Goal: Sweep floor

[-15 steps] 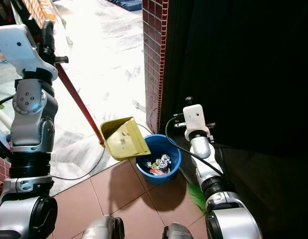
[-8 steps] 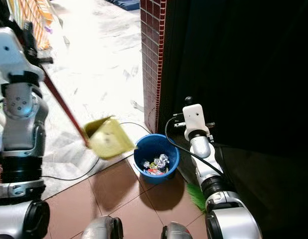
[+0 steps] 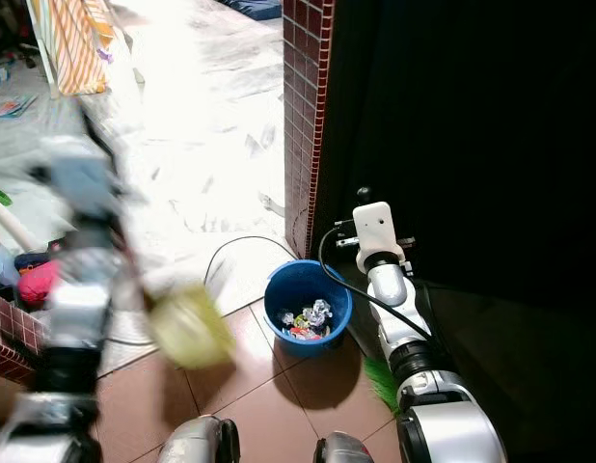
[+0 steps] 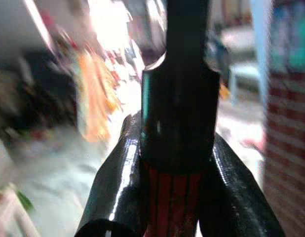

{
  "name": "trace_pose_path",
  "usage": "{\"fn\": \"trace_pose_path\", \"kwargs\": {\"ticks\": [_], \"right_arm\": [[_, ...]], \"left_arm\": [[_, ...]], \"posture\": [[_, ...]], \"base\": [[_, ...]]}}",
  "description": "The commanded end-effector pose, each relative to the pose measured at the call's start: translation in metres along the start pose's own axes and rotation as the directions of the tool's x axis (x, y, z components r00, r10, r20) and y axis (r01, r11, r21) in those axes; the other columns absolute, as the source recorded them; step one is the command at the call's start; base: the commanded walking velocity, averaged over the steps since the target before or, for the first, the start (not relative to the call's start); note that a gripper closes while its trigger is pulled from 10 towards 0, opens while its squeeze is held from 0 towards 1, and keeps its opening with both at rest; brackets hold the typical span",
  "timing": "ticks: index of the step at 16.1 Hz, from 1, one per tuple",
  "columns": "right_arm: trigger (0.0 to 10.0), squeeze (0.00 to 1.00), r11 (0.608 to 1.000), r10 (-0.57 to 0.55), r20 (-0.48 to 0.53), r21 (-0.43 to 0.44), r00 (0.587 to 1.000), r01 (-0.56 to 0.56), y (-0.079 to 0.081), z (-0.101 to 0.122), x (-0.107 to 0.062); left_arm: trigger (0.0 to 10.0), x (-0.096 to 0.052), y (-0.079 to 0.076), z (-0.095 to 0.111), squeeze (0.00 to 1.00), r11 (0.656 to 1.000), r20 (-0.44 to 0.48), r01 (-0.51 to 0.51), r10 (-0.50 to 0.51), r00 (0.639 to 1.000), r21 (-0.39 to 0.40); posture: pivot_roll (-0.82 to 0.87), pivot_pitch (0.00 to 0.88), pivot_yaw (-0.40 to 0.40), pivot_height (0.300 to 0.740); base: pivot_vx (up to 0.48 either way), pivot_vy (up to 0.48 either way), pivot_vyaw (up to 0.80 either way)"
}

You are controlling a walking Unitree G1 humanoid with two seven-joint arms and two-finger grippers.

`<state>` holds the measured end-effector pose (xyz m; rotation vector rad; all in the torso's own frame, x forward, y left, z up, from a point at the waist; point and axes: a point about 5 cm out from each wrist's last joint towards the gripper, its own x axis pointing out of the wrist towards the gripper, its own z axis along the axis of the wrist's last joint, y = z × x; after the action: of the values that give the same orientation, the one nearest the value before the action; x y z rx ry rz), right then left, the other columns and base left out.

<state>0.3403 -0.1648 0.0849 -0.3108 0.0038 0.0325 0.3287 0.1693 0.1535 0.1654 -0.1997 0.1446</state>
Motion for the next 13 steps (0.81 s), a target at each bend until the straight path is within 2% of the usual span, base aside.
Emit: {"fn": "trace_pose_path", "kwargs": {"ticks": [1,2,3,4,5,6,9,11,13], "right_arm": [[10.0,0.0,1.0,0.007,0.022,-0.011,1.0,-0.007,-0.002,0.005,0.002],[10.0,0.0,1.0,0.012,0.023,-0.003,1.0,-0.012,-0.001,0.005,0.002],[10.0,0.0,1.0,0.021,0.023,0.006,1.0,-0.021,0.0,0.005,0.002],[10.0,0.0,0.999,0.032,0.023,0.01,0.999,-0.033,0.002,0.005,0.001],[10.0,0.0,0.999,0.047,0.021,0.016,0.999,-0.047,0.004,0.004,0.001],[10.0,0.0,0.998,0.054,0.019,0.02,0.998,-0.055,0.004,0.003,0.0],[10.0,0.0,0.997,0.068,0.025,0.037,0.997,-0.069,0.007,0.0,-0.005],[10.0,0.0,0.993,0.1,0.07,0.052,0.993,-0.104,0.012,0.004,-0.01],[10.0,0.0,0.991,0.115,0.095,0.064,0.989,-0.121,0.015,0.008,-0.011]], "left_arm": [[10.0,0.002,-0.003,0.006,0.0,0.997,0.05,0.03,-0.033,0.998,0.065],[10.0,-0.001,-0.009,-0.004,0.0,0.995,0.017,0.072,-0.073,0.997,0.074],[10.0,-0.002,-0.014,-0.011,0.0,0.995,-0.025,0.1,-0.099,0.995,0.03],[10.0,-0.003,-0.02,-0.015,0.0,0.989,-0.048,0.137,-0.139,0.989,-0.047],[10.0,-0.007,-0.034,-0.022,0.0,0.969,-0.1,0.218,-0.229,0.968,-0.114],[10.0,-0.011,-0.043,-0.028,0.0,0.954,-0.133,0.261,-0.28,0.951,-0.146],[10.0,-0.025,-0.055,-0.039,0.0,0.925,-0.165,0.34,-0.366,0.916,-0.167],[10.0,-0.034,-0.06,-0.041,0.0,0.902,-0.156,0.393,-0.42,0.894,-0.176],[10.0,-0.037,-0.065,-0.042,0.0,0.892,-0.161,0.415,-0.442,0.882,-0.179]], "posture": [[-0.04,0.027,0.005,0.74],[-0.04,0.027,0.007,0.74],[-0.05,0.026,0.01,0.74],[-0.05,0.026,0.01,0.74],[-0.05,0.029,0.013,0.74],[-0.05,0.03,0.015,0.74],[-0.05,0.038,0.022,0.74],[-0.05,0.057,0.027,0.74],[-0.05,0.074,0.027,0.74]], "base": [[0.0,0.0,0.0],[0.0,0.0,0.0],[0.0,0.0,0.0],[0.0,0.0,0.0],[0.0,0.0,0.0],[0.0,0.0,0.0],[0.0,0.0,0.0],[0.0,0.48,0.0],[0.0,0.48,0.78]]}}
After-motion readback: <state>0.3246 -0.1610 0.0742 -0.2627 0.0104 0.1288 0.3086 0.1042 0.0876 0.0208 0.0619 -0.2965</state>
